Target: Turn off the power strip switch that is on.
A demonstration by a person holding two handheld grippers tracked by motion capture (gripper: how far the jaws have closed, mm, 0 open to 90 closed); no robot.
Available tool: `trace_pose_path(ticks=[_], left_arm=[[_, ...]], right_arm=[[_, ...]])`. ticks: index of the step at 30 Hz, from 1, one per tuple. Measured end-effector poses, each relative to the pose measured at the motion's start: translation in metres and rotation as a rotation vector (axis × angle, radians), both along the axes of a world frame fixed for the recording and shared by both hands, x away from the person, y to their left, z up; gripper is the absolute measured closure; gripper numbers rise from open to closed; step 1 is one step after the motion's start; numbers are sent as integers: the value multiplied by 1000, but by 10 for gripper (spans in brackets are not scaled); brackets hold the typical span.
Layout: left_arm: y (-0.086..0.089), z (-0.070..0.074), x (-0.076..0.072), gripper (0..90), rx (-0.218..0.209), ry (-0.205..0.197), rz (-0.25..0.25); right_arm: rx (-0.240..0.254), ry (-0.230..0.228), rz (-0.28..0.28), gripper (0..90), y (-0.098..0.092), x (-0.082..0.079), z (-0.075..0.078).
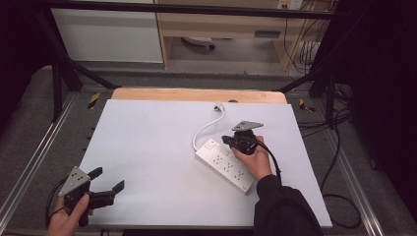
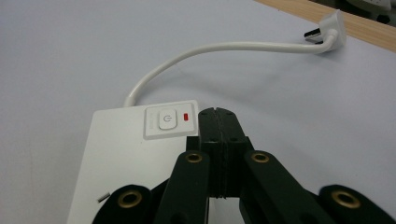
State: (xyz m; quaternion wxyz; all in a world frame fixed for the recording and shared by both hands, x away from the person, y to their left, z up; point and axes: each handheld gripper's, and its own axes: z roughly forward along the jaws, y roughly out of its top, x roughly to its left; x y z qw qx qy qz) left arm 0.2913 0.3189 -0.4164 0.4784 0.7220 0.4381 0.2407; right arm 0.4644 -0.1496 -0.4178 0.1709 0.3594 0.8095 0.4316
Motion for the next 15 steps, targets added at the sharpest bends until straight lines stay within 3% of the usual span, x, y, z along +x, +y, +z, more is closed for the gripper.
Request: trace_pose_path(ticks=[15], left_arm=[[0, 0, 0, 56, -1, 1, -1]], right_arm=[[-22, 37, 10, 900, 0, -2, -5]])
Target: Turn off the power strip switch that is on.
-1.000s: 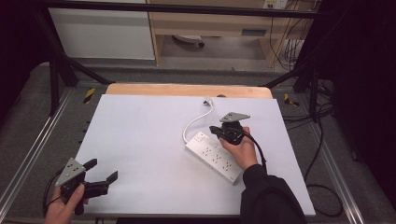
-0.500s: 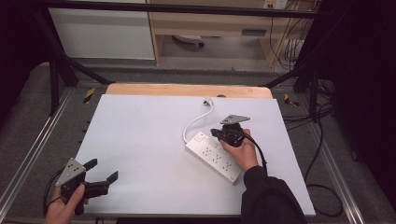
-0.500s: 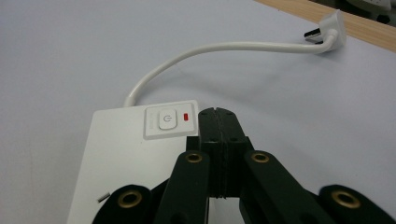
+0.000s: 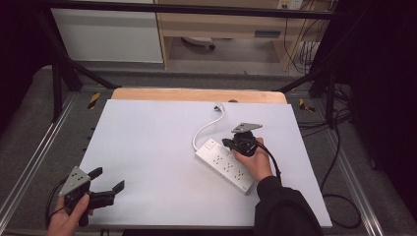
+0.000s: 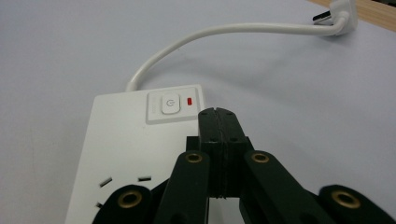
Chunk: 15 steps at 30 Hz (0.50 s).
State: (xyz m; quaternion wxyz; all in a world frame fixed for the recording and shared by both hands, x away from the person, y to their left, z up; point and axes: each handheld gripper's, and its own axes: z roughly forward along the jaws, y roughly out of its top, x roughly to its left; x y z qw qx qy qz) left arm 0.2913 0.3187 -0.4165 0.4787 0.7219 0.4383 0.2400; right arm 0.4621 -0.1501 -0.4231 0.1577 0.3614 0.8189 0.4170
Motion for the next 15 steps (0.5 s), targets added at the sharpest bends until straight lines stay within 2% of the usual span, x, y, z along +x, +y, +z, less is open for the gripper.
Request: trace_pose_path(ticks=[9, 15], left_arm=[[0, 0, 0, 56, 2, 0, 1], [0, 0, 0, 56, 2, 1, 1]], right_arm=[[-23, 32, 18, 900, 0, -7, -4], [-30, 32, 25, 900, 0, -10, -3]])
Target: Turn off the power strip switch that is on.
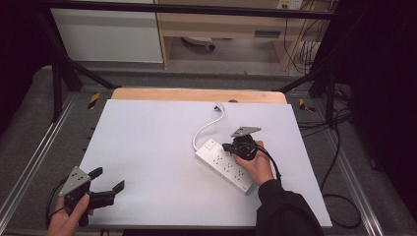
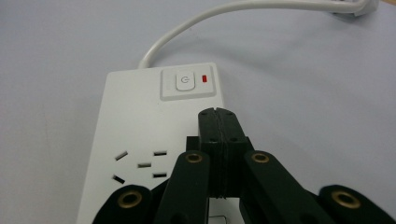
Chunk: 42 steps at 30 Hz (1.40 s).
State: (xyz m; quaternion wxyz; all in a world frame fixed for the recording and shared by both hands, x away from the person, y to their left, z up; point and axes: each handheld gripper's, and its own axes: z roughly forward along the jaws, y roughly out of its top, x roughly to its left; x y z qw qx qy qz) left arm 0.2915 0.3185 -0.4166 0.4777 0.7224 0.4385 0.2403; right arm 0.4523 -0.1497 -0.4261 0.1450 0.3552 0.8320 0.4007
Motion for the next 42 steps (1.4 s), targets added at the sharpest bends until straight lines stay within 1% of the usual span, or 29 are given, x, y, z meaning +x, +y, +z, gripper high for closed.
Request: trace_pose_path(ticks=[7, 15, 28, 29, 36, 42], left_arm=[[0, 0, 0, 56, 0, -1, 0], [0, 0, 0, 57, 1, 0, 0], [0, 0, 0, 57, 1, -1, -1], [0, 0, 0, 57, 1, -2, -1], [0, 0, 0, 57, 1, -1, -1], [0, 0, 0, 58, 2, -1, -3]], right_arm=[[0, -9, 2, 900, 0, -4, 2], [4, -10, -9, 900, -5, -9, -3], [10, -10, -18, 900, -8, -11, -7], [17, -9, -20, 900, -8, -12, -8], [16, -10, -21, 900, -9, -12, -8], [19, -19, -23, 900, -10, -13, -9]])
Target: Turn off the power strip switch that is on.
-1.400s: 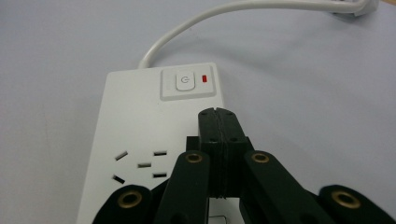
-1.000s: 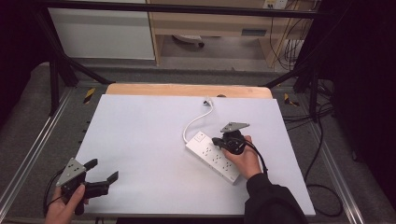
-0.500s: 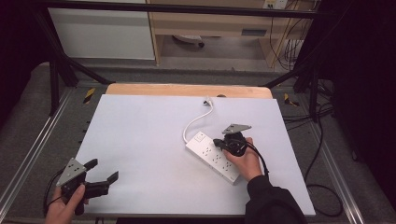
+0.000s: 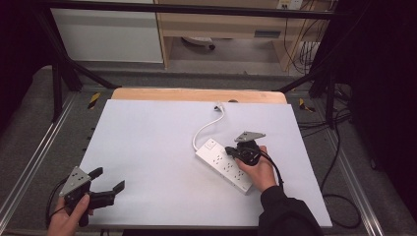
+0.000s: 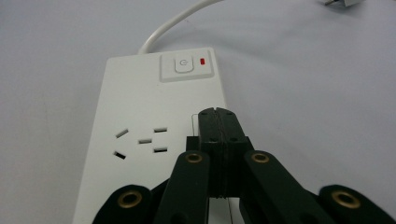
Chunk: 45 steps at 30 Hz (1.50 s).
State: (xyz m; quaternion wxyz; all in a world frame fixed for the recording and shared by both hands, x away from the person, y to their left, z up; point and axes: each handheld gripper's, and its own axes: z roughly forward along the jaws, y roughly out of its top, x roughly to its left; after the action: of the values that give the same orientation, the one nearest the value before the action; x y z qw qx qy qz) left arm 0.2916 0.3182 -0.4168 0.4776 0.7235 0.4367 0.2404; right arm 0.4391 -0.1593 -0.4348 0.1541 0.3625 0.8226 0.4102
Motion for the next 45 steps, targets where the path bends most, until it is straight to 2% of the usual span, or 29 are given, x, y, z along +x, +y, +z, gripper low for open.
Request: trace_pose_path(ticks=[15, 22, 45], left_arm=[[0, 0, 0, 59, 1, 0, 1], [0, 0, 0, 59, 8, -3, 2], [0, 0, 0, 60, 13, -1, 0]], right_arm=[[5, -18, 0, 900, 0, -3, -2], [-8, -26, 7, 900, 1, -4, -2], [2, -15, 0, 900, 0, -4, -4]])
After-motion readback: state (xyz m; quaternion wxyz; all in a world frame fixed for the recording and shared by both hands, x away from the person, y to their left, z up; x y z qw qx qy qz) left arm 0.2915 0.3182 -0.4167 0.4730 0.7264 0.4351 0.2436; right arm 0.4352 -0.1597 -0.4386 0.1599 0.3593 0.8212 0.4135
